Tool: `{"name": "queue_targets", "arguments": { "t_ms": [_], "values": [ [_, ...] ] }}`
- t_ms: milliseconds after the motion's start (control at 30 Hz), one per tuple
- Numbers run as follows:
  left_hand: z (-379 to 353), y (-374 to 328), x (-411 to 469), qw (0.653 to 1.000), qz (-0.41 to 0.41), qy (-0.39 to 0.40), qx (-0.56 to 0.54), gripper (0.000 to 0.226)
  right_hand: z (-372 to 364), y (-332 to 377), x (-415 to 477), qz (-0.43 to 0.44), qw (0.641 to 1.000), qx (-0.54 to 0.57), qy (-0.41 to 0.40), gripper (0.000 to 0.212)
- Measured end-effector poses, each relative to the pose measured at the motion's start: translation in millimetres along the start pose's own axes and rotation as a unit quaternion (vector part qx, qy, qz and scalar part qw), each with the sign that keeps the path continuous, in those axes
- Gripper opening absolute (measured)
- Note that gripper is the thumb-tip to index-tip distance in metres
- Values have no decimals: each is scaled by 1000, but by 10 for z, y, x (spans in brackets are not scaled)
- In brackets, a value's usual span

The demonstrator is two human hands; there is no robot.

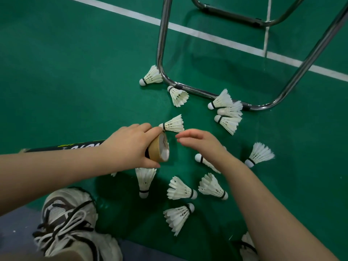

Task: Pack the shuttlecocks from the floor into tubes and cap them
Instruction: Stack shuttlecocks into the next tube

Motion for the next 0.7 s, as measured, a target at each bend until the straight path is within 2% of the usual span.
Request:
{"name": "queue_targets", "arguments": {
  "t_ms": [200, 533, 700],
  "values": [
    [-40, -39, -135, 1000, -1, 14, 1, 86, -128, -449, -27, -29, 989, -135, 43, 21],
    [46, -86, -307, 1000, -12, -8, -1, 84, -457, -679, -289, -24, 975, -201, 88, 28],
    [134, -30, -294, 1000, 2, -25, -11, 85, -593, -701, -372, 4, 958, -272, 86, 35]
  ]
}}
Point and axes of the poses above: each hand's wrist, its own x-axis towards the middle knuckle, its own z-axis out of the back of the hand, y = z × x, the point moved 7 cm from there along x, towards the middle knuckle, and after that the axes turned 12 degrees about -y, right-handed, at the moved point
